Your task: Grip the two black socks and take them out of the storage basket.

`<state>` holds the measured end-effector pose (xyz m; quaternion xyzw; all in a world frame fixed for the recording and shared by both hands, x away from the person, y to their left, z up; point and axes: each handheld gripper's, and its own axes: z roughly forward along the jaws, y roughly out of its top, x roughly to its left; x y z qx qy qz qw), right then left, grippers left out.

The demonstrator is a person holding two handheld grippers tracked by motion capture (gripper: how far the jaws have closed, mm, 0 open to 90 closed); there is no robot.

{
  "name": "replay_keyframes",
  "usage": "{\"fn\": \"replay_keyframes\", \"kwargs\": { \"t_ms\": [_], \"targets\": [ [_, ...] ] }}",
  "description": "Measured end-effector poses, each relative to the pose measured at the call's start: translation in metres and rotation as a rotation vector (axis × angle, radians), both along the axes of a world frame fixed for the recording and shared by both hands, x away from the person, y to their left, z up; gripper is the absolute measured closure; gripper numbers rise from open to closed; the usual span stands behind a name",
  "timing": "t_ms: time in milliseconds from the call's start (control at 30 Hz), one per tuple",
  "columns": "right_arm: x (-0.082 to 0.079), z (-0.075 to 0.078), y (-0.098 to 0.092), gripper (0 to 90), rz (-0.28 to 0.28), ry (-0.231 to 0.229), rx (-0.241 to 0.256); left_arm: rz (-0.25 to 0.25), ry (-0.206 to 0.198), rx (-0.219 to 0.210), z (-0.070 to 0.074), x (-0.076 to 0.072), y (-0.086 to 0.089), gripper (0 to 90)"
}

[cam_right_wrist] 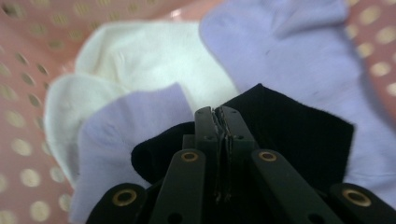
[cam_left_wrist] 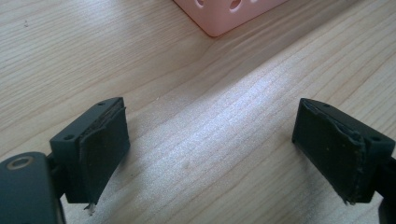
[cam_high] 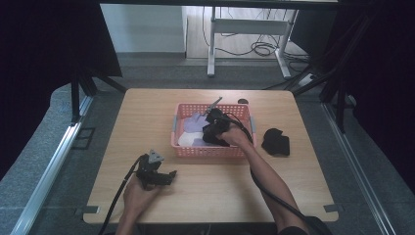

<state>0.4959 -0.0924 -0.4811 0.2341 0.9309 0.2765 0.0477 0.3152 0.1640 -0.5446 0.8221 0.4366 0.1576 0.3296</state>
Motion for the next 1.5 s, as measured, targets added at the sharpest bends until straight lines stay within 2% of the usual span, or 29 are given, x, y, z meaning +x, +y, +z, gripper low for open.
{"fn": "replay_keyframes", "kwargs": {
  "t_ms": [333,733,1067,1500],
  "targets": [
    [-0.004,0.038,-0.015,87.7,-0.031,-0.046,0.103,0.0,-0.001,-0.002,0.0,0.0,0.0,10.5],
    [-0.015,0.075,-0.025,87.6,-0.042,-0.086,0.159,0.0,-0.003,0.002,0.0,0.0,0.0,10.6],
    [-0.023,0.108,-0.041,87.6,-0.069,-0.114,0.203,-0.001,-0.007,0.002,0.0,0.0,0.0,10.5],
    [-0.029,0.138,-0.067,87.6,-0.121,-0.151,0.242,-0.001,-0.006,0.002,0.0,0.0,0.0,10.6]
  ]
}}
